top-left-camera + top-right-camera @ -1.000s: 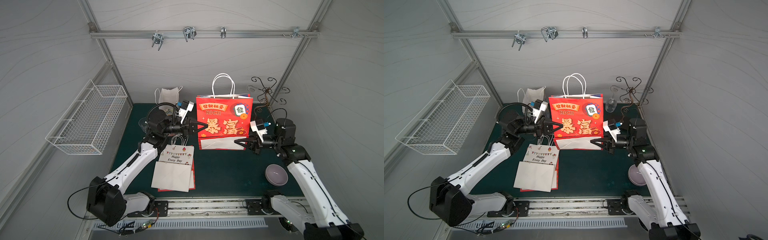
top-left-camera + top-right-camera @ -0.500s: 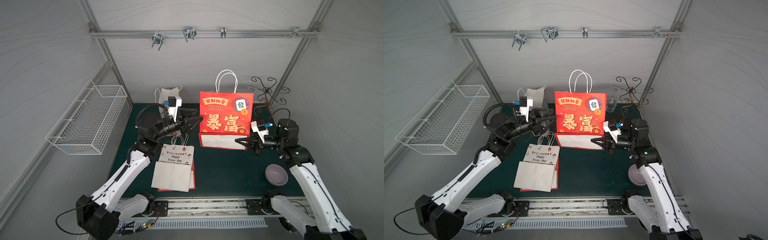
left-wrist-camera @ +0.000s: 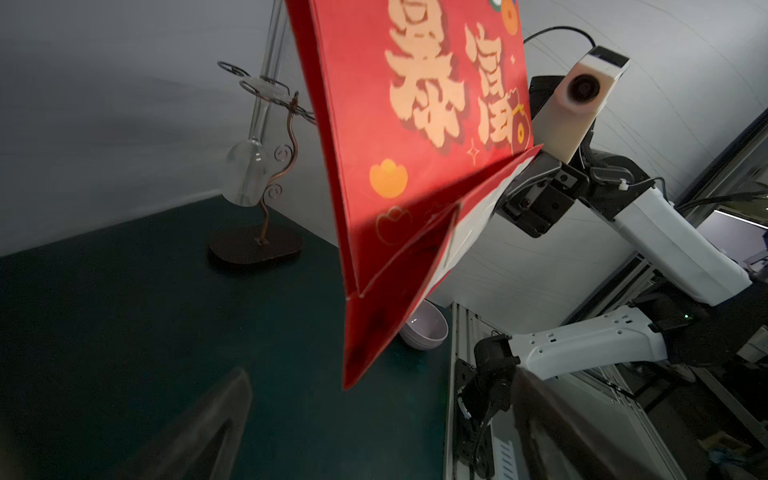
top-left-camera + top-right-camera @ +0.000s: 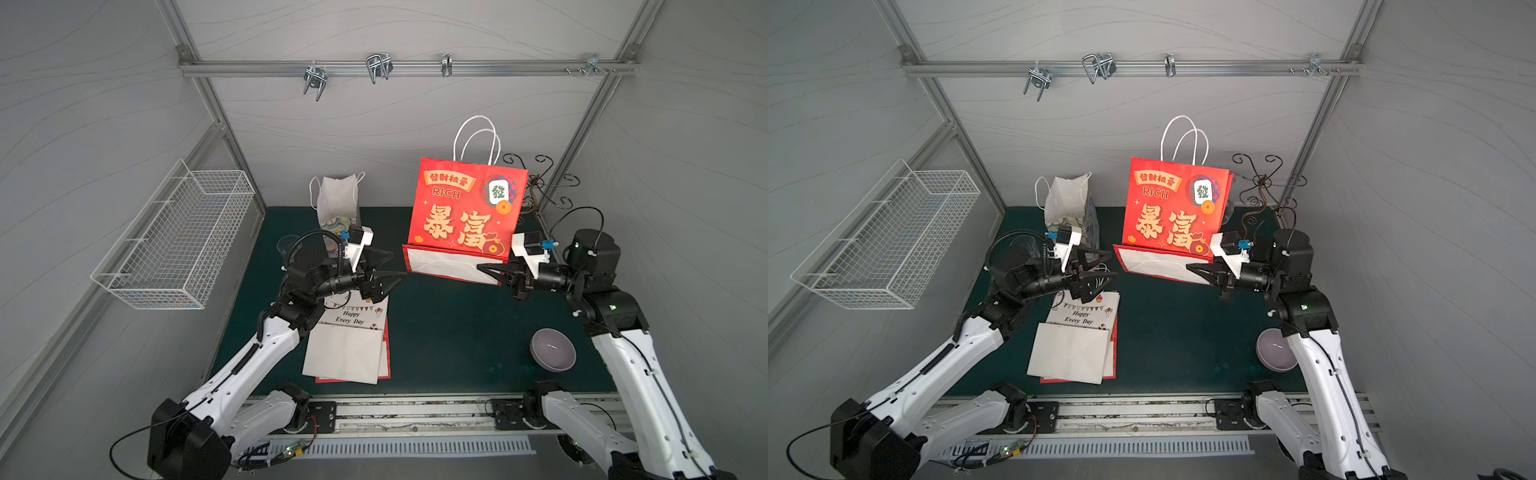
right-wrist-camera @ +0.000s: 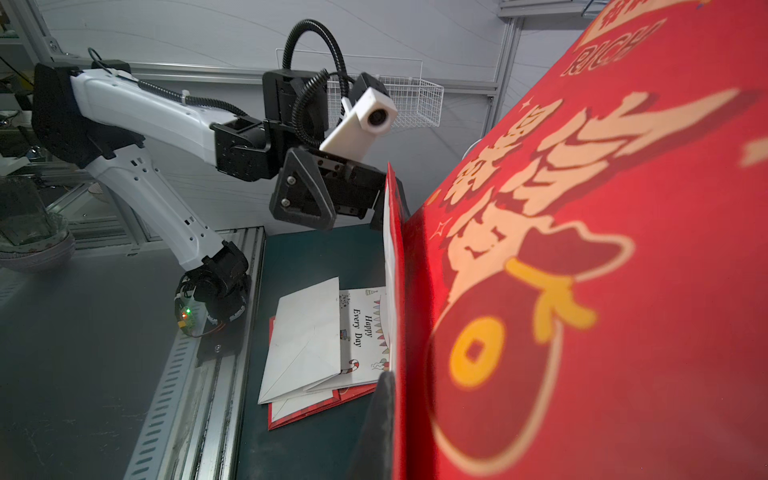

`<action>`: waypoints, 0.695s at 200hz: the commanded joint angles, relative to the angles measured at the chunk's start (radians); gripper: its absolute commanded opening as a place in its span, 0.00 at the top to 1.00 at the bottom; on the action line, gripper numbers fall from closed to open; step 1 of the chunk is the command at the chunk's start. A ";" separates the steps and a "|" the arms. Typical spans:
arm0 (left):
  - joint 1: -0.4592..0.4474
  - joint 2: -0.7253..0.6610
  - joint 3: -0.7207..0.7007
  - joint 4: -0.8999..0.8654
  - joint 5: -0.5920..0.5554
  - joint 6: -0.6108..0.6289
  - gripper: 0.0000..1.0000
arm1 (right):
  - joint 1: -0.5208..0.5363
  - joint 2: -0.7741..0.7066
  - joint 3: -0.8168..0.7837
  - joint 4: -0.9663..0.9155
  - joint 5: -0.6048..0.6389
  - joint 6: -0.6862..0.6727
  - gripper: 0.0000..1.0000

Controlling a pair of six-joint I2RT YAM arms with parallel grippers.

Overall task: Put away the paper bag
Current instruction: Press the paper bag at the center of the board.

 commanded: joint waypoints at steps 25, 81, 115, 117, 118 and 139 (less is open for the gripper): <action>-0.021 0.093 0.025 0.396 0.155 -0.237 0.00 | 0.038 0.024 0.012 -0.028 -0.116 0.007 1.00; -0.024 0.132 0.054 0.555 0.189 -0.311 0.20 | 0.045 0.035 -0.041 0.018 -0.153 0.061 1.00; -0.039 0.126 0.069 0.557 0.215 -0.299 0.55 | 0.046 0.043 -0.052 0.025 -0.155 0.067 1.00; -0.041 0.126 0.069 0.557 0.216 -0.298 0.58 | 0.046 0.044 -0.052 0.025 -0.155 0.067 1.00; -0.041 0.126 0.069 0.557 0.217 -0.298 0.59 | 0.045 0.044 -0.052 0.025 -0.156 0.067 1.00; -0.043 0.124 0.067 0.554 0.221 -0.277 0.98 | 0.045 0.051 -0.052 0.027 -0.162 0.073 1.00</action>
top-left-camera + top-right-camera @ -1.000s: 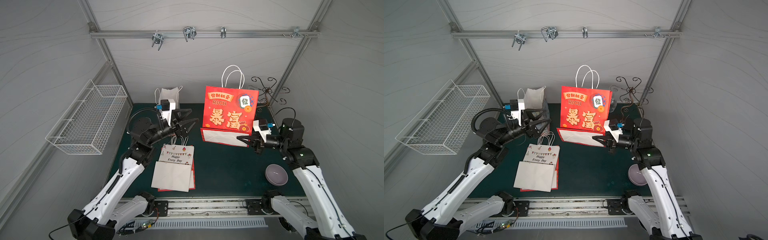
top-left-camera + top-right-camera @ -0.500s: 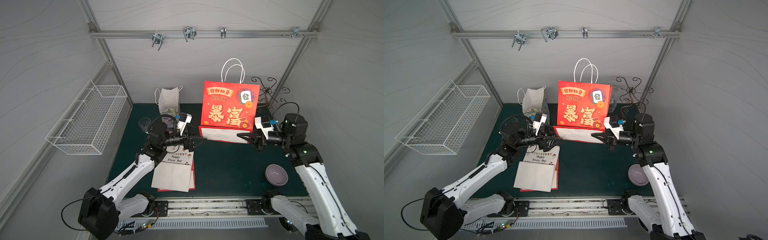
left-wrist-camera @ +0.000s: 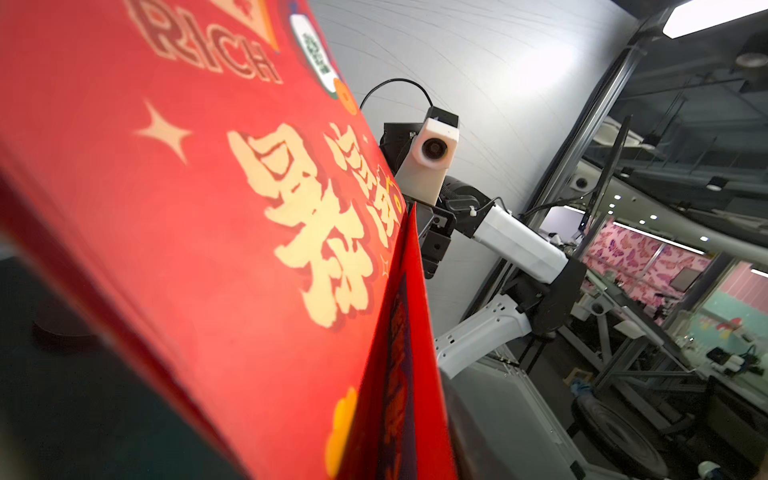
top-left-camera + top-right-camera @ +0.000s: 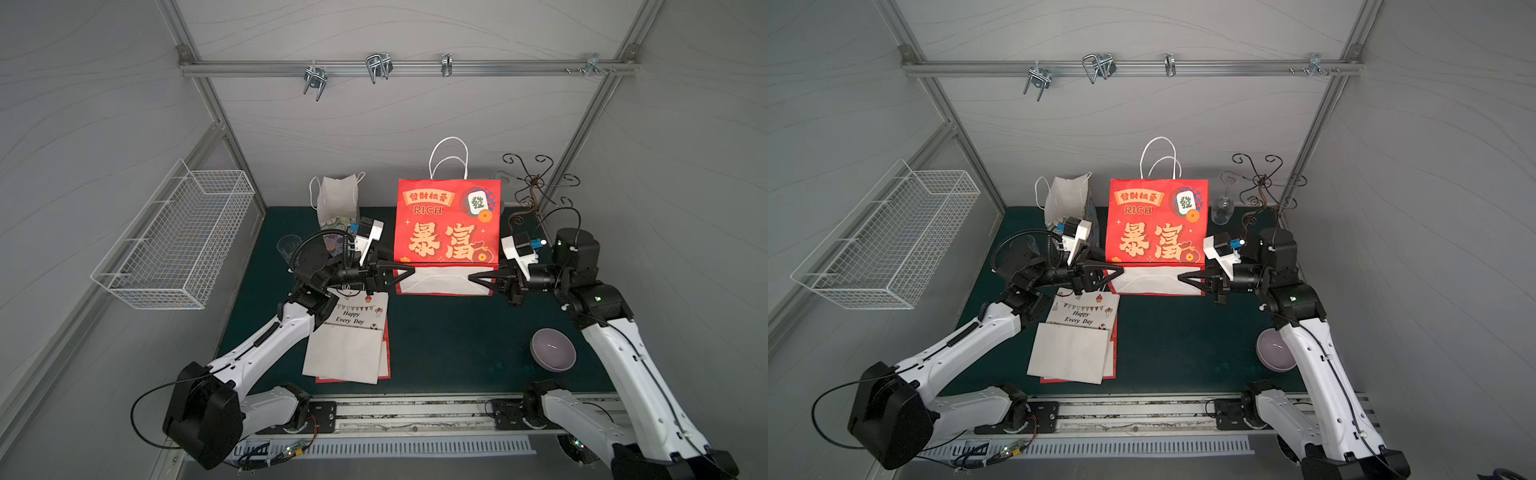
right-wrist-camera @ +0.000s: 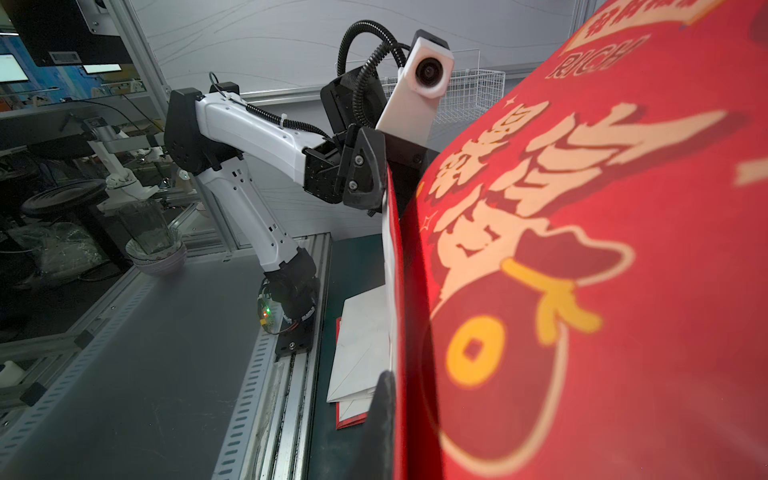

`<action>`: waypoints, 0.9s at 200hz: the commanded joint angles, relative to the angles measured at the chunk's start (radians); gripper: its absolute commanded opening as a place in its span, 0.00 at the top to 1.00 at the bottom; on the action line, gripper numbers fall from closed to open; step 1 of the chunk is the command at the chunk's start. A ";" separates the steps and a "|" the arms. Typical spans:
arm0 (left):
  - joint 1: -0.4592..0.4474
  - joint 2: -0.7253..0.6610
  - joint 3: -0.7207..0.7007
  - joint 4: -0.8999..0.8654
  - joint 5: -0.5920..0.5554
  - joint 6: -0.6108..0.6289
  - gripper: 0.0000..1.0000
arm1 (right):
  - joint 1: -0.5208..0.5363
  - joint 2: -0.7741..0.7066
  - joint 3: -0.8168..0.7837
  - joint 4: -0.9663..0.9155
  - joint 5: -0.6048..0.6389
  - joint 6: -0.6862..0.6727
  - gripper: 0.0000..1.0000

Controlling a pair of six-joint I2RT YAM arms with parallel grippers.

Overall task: Put away the paper bag
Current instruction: Press the paper bag at the center of the board.

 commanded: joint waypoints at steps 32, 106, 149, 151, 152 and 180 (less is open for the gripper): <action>-0.006 -0.017 0.038 0.038 0.002 0.055 1.00 | 0.006 0.004 0.017 -0.014 -0.037 0.011 1.00; -0.011 -0.032 0.063 -0.205 0.004 0.233 1.00 | -0.009 -0.052 -0.039 0.168 -0.009 0.212 0.56; -0.011 -0.025 0.070 -0.192 -0.008 0.201 1.00 | -0.009 -0.018 0.002 0.087 -0.015 0.124 0.99; -0.011 -0.025 0.071 -0.193 -0.009 0.201 1.00 | -0.009 -0.016 0.003 0.085 -0.016 0.123 1.00; -0.012 -0.024 0.071 -0.193 -0.009 0.200 1.00 | -0.010 -0.015 0.004 0.084 -0.017 0.121 1.00; -0.011 -0.026 0.075 -0.221 -0.036 0.197 1.00 | -0.011 -0.013 0.015 0.078 -0.010 0.109 1.00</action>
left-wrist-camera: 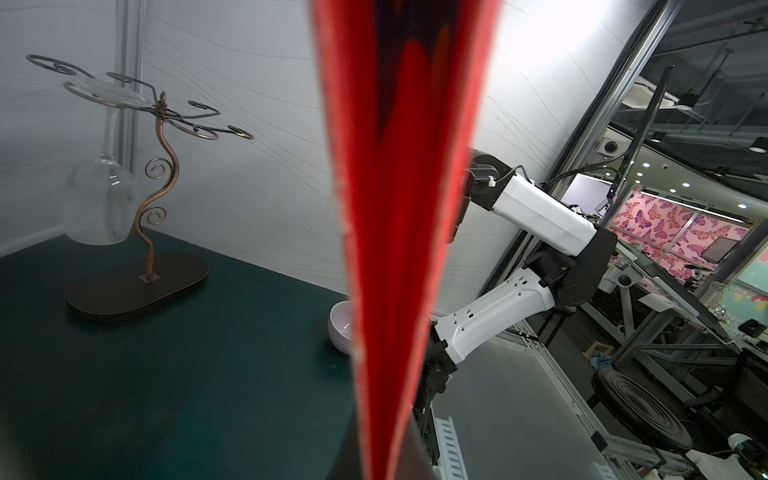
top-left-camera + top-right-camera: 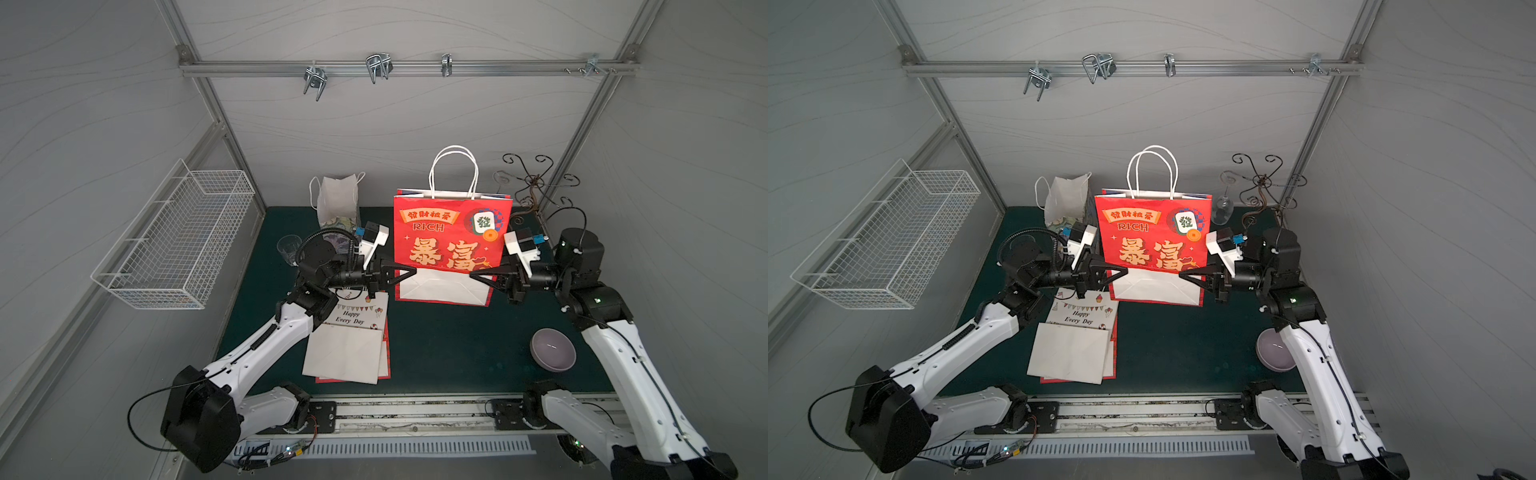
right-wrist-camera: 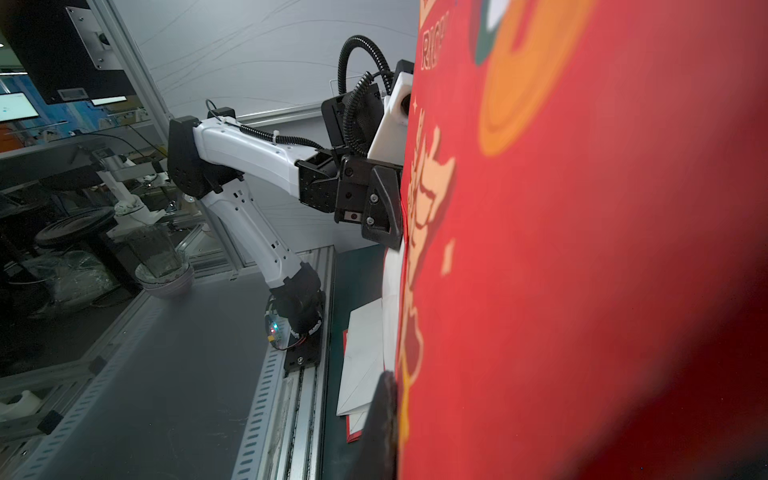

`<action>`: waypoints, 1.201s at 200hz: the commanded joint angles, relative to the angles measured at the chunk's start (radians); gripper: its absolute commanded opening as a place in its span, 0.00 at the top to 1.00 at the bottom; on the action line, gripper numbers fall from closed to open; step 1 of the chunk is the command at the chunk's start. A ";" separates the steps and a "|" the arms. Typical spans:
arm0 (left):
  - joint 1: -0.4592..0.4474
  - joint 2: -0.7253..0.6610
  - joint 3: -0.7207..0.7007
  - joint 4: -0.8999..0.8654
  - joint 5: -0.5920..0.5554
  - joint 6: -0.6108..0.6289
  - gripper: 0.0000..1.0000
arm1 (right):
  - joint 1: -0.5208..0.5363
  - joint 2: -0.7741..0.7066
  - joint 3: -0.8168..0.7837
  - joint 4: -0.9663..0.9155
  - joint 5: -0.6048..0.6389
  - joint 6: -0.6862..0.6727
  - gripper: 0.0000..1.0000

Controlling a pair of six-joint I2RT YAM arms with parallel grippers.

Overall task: Put away the paper bag
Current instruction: Press the paper bag at the center of the board.

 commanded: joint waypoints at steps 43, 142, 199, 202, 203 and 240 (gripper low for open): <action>-0.003 -0.007 0.045 -0.088 -0.016 0.072 1.00 | -0.006 0.002 0.060 0.051 0.052 0.026 0.55; -0.003 0.003 0.015 -0.134 -0.013 0.112 1.00 | -0.011 0.009 0.080 0.119 0.094 0.082 0.85; -0.003 0.015 0.018 -0.238 -0.014 0.173 1.00 | -0.019 0.017 0.130 0.139 0.120 0.094 0.99; -0.003 0.014 0.018 -0.243 -0.013 0.178 1.00 | -0.018 0.017 0.130 0.140 0.118 0.094 1.00; -0.003 0.014 0.018 -0.244 -0.013 0.179 1.00 | -0.018 0.017 0.129 0.140 0.117 0.094 1.00; -0.002 0.009 0.014 -0.262 -0.011 0.194 1.00 | -0.019 0.009 0.125 0.150 0.123 0.107 0.92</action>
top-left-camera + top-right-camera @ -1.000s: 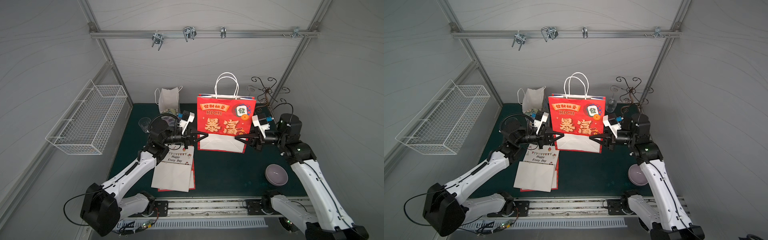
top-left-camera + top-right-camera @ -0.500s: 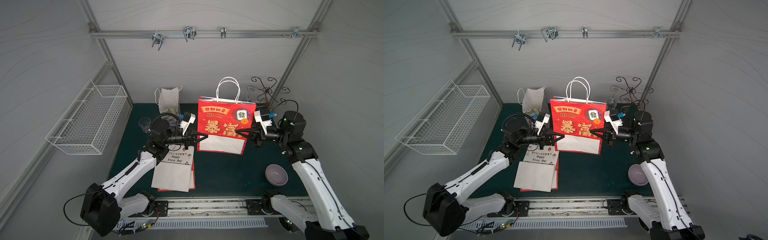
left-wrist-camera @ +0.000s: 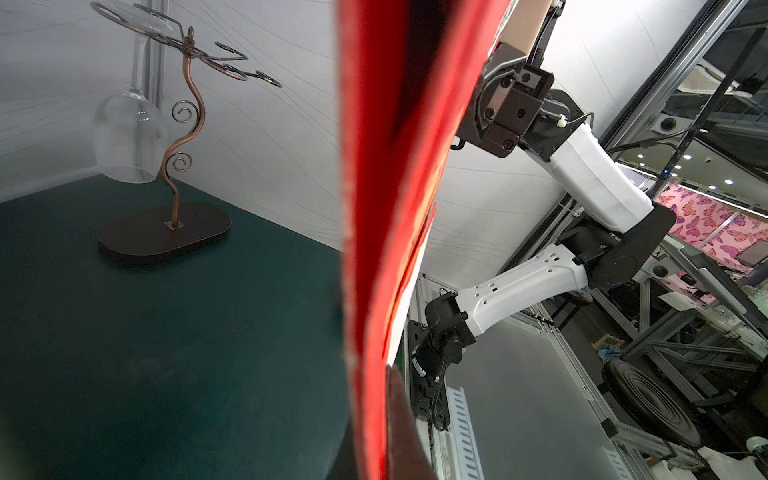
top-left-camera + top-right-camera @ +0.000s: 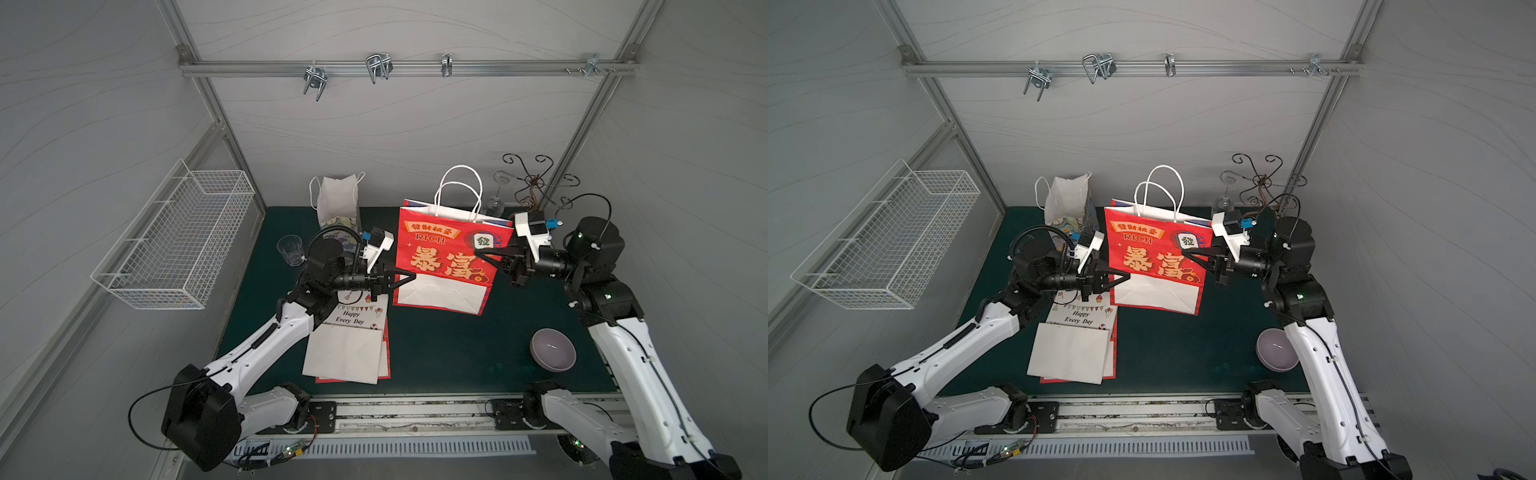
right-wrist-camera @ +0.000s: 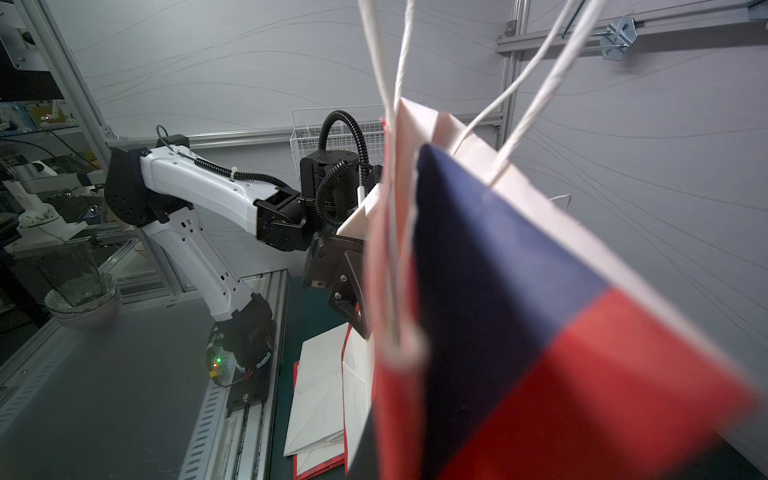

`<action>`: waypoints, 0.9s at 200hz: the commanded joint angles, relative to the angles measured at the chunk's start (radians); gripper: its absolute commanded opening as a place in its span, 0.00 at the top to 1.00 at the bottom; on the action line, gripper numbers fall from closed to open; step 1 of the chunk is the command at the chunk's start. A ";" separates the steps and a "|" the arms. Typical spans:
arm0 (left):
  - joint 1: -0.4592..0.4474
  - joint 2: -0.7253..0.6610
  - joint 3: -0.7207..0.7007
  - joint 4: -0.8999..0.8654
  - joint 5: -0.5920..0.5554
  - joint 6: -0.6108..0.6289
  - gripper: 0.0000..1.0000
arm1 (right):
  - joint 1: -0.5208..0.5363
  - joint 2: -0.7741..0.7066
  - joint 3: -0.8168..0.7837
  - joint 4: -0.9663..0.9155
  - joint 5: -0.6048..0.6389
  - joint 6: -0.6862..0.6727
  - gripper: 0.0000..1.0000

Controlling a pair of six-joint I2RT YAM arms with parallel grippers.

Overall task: Put away the paper bag
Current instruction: Press the paper bag at the center of the board.

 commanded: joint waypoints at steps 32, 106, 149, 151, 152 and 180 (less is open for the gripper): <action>-0.002 -0.004 0.001 -0.056 0.005 0.060 1.00 | -0.005 -0.021 0.029 0.070 0.041 0.035 0.60; -0.003 -0.009 -0.013 -0.075 -0.007 0.082 1.00 | -0.007 -0.023 0.052 0.081 0.028 0.049 0.89; -0.003 -0.002 -0.017 -0.066 -0.008 0.085 1.00 | -0.008 -0.025 0.067 0.081 0.026 0.048 1.00; -0.002 -0.003 -0.017 -0.067 -0.008 0.086 1.00 | -0.008 -0.026 0.067 0.079 0.023 0.048 1.00; -0.003 -0.003 -0.017 -0.066 -0.009 0.087 1.00 | -0.009 -0.025 0.067 0.079 0.023 0.047 1.00; -0.002 -0.009 -0.019 -0.070 -0.011 0.103 1.00 | -0.010 -0.041 0.065 0.041 0.028 0.017 1.00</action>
